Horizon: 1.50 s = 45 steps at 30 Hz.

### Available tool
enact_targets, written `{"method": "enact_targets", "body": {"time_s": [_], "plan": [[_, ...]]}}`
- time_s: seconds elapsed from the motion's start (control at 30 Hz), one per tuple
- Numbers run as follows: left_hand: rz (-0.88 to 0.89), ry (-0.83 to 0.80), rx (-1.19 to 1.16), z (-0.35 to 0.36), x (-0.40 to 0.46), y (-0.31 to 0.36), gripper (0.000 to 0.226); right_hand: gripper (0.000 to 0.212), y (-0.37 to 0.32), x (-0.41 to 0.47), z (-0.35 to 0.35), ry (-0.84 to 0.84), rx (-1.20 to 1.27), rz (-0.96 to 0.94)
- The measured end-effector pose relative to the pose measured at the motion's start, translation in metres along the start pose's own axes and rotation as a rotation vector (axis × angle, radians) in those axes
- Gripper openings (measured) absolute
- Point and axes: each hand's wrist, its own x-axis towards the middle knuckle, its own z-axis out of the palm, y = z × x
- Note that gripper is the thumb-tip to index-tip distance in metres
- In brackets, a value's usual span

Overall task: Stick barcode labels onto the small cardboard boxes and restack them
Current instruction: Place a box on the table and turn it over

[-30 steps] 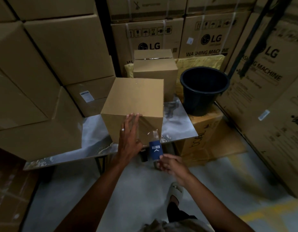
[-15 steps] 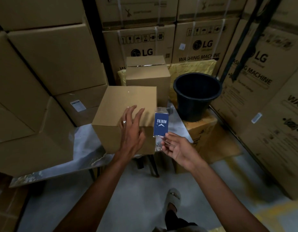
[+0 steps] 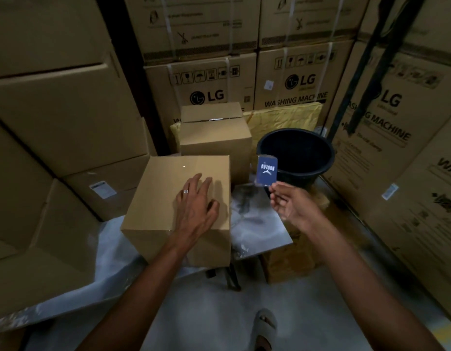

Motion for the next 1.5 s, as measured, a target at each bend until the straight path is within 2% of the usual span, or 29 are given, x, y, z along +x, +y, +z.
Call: {"method": "enact_targets", "body": {"time_s": [0.17,0.3,0.57,0.67,0.83,1.0,1.33,1.5], "plan": [[-0.018,-0.031,0.042,0.01,0.02,-0.004,0.073,0.013,-0.045,0.052,-0.019,0.121,0.007,-0.069],[0.002,-0.018,0.048,0.016,0.023,-0.007,0.068,0.004,-0.066,0.089,-0.031,0.186,0.039,-0.08],[0.006,-0.003,0.051,0.017,0.024,-0.008,0.062,0.008,-0.085,0.125,-0.033,0.2,0.16,-0.012],[0.001,0.006,0.048,0.018,0.024,-0.008,0.061,0.017,-0.089,0.129,-0.031,0.175,0.161,-0.033],[-0.008,0.01,0.07,0.018,0.024,-0.005,0.06,0.052,-0.095,0.132,-0.032,0.097,0.173,-0.093],[-0.009,0.006,0.079,0.018,0.024,-0.007,0.059,0.055,-0.095,0.136,-0.034,0.086,0.191,-0.098],[-0.016,-0.001,0.079,0.018,0.023,-0.006,0.061,0.042,-0.047,0.103,0.005,-0.142,-0.038,0.026],[-0.057,0.018,0.008,0.01,0.022,-0.008,0.065,0.026,0.005,0.075,0.051,-0.149,-0.289,0.071]]}}
